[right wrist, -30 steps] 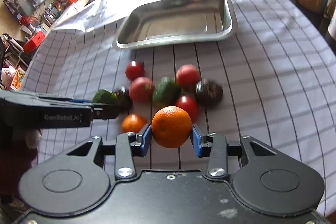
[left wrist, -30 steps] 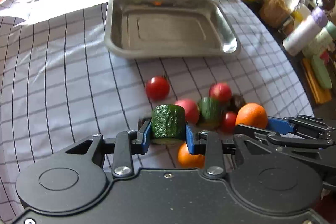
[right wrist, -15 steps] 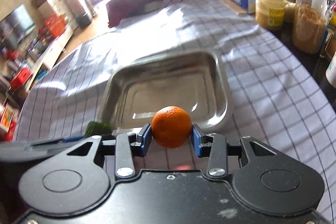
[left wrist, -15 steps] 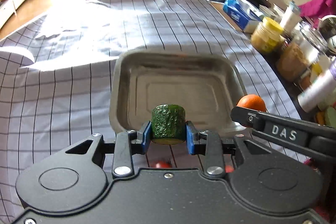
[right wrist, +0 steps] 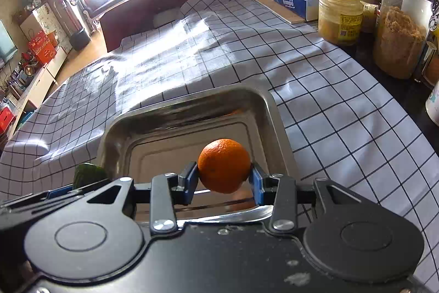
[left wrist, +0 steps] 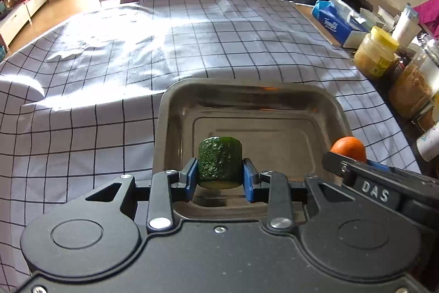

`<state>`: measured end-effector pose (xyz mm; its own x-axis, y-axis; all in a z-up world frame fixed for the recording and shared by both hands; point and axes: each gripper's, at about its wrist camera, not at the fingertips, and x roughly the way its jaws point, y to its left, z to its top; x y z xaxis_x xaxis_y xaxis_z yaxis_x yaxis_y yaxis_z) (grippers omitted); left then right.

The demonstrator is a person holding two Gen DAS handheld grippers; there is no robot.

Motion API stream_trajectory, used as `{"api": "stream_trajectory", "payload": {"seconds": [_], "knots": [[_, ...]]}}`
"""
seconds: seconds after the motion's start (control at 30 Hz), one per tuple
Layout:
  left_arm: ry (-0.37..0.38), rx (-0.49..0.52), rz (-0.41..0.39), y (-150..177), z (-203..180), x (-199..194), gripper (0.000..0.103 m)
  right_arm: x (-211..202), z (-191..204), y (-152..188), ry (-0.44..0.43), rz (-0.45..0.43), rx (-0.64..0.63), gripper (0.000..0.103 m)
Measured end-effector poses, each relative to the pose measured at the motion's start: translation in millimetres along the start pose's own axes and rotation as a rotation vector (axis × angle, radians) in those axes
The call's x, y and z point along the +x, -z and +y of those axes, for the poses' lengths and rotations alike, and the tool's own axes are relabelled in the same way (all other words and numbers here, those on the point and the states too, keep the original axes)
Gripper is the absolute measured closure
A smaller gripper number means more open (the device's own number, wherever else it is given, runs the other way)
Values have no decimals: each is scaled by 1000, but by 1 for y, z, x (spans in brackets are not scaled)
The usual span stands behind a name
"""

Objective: Organize fruits
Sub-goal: 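Carry the cucumber slice and orange over the steel tray with both tools, then open both tools to drop the cucumber slice and orange into the tray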

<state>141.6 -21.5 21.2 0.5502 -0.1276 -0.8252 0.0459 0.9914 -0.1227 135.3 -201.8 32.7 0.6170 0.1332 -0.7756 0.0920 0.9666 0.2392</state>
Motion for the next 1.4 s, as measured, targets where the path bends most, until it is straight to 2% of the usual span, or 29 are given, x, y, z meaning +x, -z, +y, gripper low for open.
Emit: {"api": "stream_trajectory", "payload": {"seconds": [0.3,0.47,0.73,0.93,1.4], "knots": [[-13,-4,-1,2,1,8,61,11,-1,9,-38,-27,-21,61],[-18,-2,-18,1,1,4,59,12,4,12,-31,-55,-40,61],[-24,-7,10,2,1,10,59,14,5,12,-32,-71,-40,60],[-23,-5,12,3,1,10,59,12,0,10,-45,-77,-12,60],[-34,-7,13,3,1,10,59,11,6,13,-37,-81,-43,60]]}}
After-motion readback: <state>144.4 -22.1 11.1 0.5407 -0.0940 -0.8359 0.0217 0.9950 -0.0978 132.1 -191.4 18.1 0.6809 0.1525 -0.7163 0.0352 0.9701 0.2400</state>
